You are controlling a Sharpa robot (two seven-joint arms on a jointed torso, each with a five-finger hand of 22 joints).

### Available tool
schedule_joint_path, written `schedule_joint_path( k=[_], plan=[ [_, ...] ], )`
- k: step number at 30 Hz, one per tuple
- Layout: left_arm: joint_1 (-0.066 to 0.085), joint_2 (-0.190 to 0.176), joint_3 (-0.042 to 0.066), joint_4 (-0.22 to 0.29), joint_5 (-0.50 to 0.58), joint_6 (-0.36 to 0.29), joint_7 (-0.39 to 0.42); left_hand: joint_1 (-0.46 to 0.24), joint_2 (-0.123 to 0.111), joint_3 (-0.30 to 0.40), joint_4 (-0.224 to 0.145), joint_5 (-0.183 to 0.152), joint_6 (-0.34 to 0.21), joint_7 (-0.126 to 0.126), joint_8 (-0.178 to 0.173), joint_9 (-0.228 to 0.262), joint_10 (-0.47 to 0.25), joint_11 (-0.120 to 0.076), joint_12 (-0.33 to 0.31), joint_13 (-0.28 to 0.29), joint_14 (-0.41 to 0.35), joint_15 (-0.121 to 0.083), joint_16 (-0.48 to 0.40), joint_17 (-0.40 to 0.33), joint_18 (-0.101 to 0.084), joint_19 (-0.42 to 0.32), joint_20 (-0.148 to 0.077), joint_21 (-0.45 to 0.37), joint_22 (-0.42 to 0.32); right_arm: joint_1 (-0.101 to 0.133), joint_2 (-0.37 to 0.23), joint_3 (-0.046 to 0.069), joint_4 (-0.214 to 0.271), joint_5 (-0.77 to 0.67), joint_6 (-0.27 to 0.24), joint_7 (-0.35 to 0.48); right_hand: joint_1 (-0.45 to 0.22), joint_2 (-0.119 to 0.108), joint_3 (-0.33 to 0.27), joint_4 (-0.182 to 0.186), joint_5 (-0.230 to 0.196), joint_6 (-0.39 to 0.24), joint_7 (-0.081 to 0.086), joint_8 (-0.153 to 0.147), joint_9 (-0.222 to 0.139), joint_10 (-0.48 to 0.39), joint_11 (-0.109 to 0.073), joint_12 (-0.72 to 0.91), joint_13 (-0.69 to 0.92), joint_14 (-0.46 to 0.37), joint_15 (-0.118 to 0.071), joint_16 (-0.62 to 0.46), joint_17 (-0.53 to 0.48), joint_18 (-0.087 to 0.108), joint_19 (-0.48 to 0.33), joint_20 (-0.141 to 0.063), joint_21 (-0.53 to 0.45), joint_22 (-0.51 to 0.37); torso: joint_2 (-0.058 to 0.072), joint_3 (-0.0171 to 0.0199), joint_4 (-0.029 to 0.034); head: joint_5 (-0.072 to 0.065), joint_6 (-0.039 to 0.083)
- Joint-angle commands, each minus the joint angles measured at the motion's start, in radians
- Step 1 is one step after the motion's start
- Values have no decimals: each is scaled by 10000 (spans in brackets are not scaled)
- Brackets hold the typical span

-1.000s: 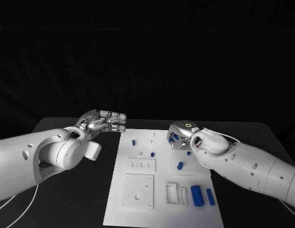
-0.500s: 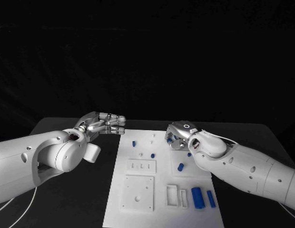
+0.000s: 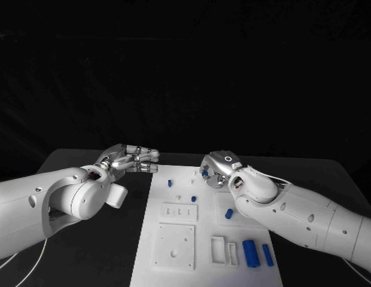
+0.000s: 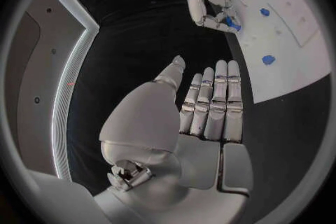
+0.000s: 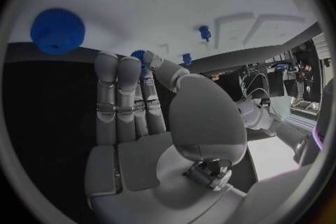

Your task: Assemble the parts on the task board

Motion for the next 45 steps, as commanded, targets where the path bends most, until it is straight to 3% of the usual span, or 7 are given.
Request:
schedule_joint_path(
  k=[1,6,10,22,45],
  plan=[
    [22,44,11,5,-40,185,-1,-59,50,12,-61,-13,-25,29,-24,16,-54,-21,-55,16,-21,44,-30,-7,-182,-65,22,44,-9,33,140,3,-115,-278,-395,-370,88,-56,7,63,16,69,6,36,-11,401,-320,39,32,6,-92,-55,32,133,104,-43,-139,273,31,-13,32,-16,32],
    [22,89,12,-2,-49,196,-9,-59,50,12,-61,-13,-25,29,-24,16,-54,-21,-55,16,-21,44,-30,-7,-182,-65,22,44,-9,82,449,3,-376,-292,-461,-395,88,-56,7,63,16,69,6,36,-11,401,-320,39,32,6,-92,-55,32,133,104,-43,-139,273,64,-13,41,-15,55],
    [23,118,13,4,-69,211,-17,-57,62,3,-90,-15,-31,30,-25,16,-62,-18,-54,16,-27,46,-30,-6,-181,-72,23,53,-20,111,640,3,-529,-311,-502,-402,88,-56,7,63,16,69,6,36,-11,401,-320,39,32,6,-92,-55,32,133,104,-43,-139,273,101,-22,87,-34,61],
    [37,178,15,-5,-99,233,-30,-57,62,3,-90,-15,-31,30,-25,16,-62,-18,-54,16,-27,46,-30,-6,-181,-72,23,53,-20,171,919,3,-829,-322,-462,-363,79,-53,-1,61,16,66,7,34,-12,405,-321,39,33,15,-94,-75,57,123,262,-47,-527,758,211,-81,172,-99,73],
    [37,196,14,-57,-102,266,-89,-73,74,-13,-120,-15,-31,33,-26,16,-77,-12,-55,15,-38,51,-33,-6,-181,-84,27,64,-32,175,799,1,-820,-327,72,-358,34,-21,-21,9,15,60,9,33,-12,396,-322,40,33,14,-102,-95,59,114,441,-55,-1023,1323,278,-134,200,-102,-4]
  ],
)
